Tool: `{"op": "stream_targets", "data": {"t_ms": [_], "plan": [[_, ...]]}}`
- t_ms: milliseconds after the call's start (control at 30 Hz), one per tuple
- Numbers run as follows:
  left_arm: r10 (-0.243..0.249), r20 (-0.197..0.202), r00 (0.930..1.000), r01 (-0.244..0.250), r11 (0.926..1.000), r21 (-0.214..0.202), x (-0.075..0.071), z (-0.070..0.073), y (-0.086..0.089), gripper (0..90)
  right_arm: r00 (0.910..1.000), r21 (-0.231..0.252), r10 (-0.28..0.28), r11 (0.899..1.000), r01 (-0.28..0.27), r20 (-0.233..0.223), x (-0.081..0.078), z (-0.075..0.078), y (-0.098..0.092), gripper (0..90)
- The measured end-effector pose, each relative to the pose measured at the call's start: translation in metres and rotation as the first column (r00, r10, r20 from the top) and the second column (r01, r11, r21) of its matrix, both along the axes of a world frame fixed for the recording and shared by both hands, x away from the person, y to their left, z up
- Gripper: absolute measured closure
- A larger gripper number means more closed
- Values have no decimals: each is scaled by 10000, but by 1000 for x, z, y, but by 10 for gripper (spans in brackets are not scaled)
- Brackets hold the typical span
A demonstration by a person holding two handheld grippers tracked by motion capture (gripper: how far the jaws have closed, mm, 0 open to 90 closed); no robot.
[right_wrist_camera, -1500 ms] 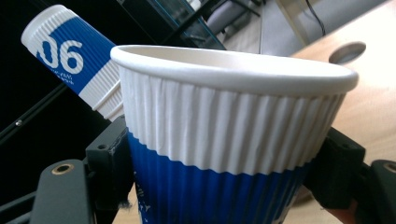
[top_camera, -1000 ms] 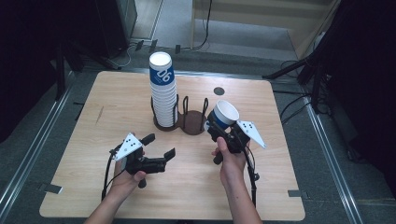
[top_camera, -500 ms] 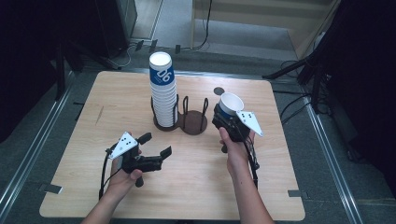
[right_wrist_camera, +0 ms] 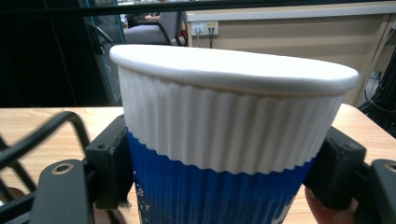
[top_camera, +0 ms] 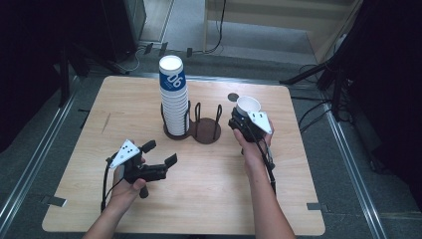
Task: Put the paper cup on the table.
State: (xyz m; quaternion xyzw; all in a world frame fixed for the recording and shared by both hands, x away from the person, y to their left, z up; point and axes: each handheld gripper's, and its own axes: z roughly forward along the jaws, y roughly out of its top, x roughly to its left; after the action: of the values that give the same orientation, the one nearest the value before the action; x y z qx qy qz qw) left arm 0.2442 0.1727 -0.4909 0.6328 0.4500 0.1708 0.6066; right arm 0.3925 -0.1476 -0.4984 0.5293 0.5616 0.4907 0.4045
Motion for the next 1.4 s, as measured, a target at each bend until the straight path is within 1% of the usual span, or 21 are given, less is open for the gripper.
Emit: {"op": "stream_targets", "data": {"t_ms": [67, 133, 167, 233, 267, 300, 333, 367, 433, 467, 567, 633, 700, 733, 833, 1033, 1167, 1233, 1300, 1400], "plan": [[60, -43, 10000, -60, 10000, -25, 1, -1, 2, 24, 10000, -25, 25, 10000, -25, -76, 4, -2, -2, 226], [65, -56, 10000, -65, 10000, -3, 1, -2, 3, 24, 9997, 13, -66, 10000, 67, -222, 8, -5, -5, 226], [79, -64, 9999, -79, 10000, 19, 1, -2, 3, 24, 9996, -75, -142, 9999, 140, -262, 10, -7, -7, 226], [131, -91, 9999, -132, 9999, -19, 2, -3, 4, 24, 9991, -268, -316, 9992, 309, -280, 14, -11, -9, 226], [154, -103, 9998, -154, 9999, -13, 2, -3, 5, 24, 9991, -242, -332, 9992, 326, -274, 16, -14, -10, 227], [162, -120, 9998, -162, 9999, -5, 2, -4, 5, 24, 9994, -294, -327, 9990, 324, -94, 17, -16, -11, 227], [166, -133, 9998, -167, 9999, -11, 3, -5, 6, 24, 9996, -534, -262, 9982, 264, 52, 17, -18, -11, 227], [188, -151, 9997, -188, 9998, 1, 3, -5, 7, 24, 9997, -992, -160, 9949, 179, 201, 18, -20, -10, 227], [203, -191, 9996, -204, 9998, -24, 4, -6, 7, 24, 9999, -1258, -68, 9920, 86, 146, 19, -23, -11, 227], [222, -206, 9995, -222, 9997, -29, 4, -7, 8, 24, 9999, -1284, -127, 9916, 136, 79, 20, -25, -11, 226], [210, -242, 9995, -210, 9998, 11, 5, -8, 8, 24, 9979, -1219, -571, 9911, 532, -293, 23, -30, -16, 224], [190, -243, 9995, -189, 9998, 26, 4, -9, 8, 24, 9965, -1342, -781, 9882, 735, -297, 25, -32, -17, 223], [202, -254, 9995, -202, 9998, 12, 4, -9, 8, 24, 9957, -1240, -847, 9891, 793, -383, 27, -34, -20, 221], [204, -264, 9994, -203, 9998, 7, 4, -9, 9, 24, 9957, -1238, -827, 9893, 769, -426, 28, -34, -20, 220], [246, -302, 9992, -247, 9997, -18, 5, -9, 10, 24, 9956, -1431, -719, 9877, 628, -599, 31, -36, -23, 219], [341, -356, 9988, -344, 9994, -65, 6, -11, 14, 24, 9929, -1740, -885, 9820, 737, -791, 34, -39, -31, 216], [354, -368, 9987, -355, 9994, -40, 6, -12, 15, 24, 9901, -1743, -1053, 9807, 881, -924, 35, -42, -37, 214], [361, -381, 9986, -362, 9993, -42, 6, -12, 14, 24, 9902, -1692, -999, 9821, 825, -972, 35, -43, -38, 212], [353, -376, 9987, -354, 9994, -20, 6, -13, 14, 24, 9905, -1826, -949, 9803, 755, -998, 34, -44, -39, 210], [347, -389, 9986, -349, 9994, -42, 6, -13, 14, 24, 9891, -1819, -957, 9805, 743, -1120, 34, -45, -40, 206]]}}
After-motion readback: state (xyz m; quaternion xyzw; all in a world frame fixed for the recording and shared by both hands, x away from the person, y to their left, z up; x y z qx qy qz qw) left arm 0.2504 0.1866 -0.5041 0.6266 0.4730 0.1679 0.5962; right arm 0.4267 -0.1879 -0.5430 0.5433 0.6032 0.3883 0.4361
